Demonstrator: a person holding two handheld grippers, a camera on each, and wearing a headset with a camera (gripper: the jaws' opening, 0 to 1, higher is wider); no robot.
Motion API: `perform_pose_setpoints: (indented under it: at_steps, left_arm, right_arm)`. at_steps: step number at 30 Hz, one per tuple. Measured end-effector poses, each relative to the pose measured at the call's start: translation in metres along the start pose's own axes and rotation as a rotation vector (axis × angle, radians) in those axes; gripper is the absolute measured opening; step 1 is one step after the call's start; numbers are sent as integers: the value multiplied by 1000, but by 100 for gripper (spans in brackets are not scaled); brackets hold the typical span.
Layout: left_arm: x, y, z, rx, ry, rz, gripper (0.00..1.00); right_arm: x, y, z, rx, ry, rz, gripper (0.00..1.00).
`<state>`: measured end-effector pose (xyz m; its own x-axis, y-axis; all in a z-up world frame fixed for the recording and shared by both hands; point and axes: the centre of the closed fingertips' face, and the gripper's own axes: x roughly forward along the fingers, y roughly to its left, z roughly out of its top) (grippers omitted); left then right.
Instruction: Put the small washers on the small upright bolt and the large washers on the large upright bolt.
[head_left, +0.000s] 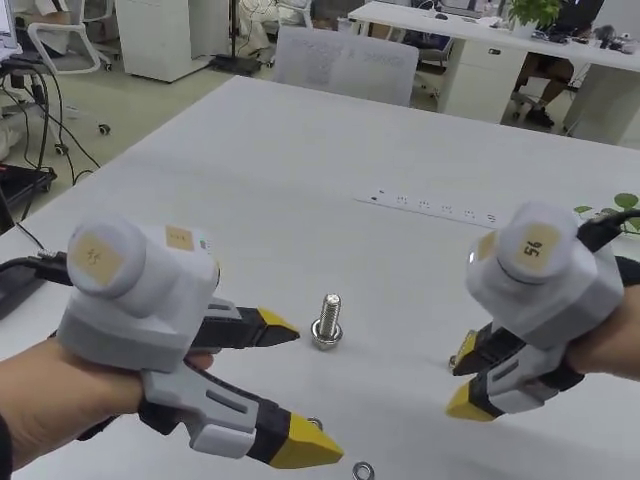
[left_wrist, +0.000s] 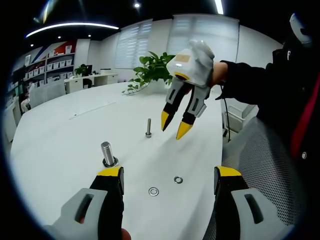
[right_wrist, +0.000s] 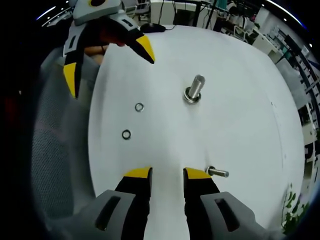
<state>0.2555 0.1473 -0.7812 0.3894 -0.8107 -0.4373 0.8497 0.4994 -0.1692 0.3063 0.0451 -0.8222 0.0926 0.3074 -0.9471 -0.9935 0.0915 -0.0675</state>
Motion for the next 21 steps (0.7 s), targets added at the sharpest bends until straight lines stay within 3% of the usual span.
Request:
perform_pose_setpoints:
  at_steps: [21]
  left_arm:
    - [-2,3,-1,6,1,6,73]
  right_arm:
    - [18,38,25,-122,24,72,26]
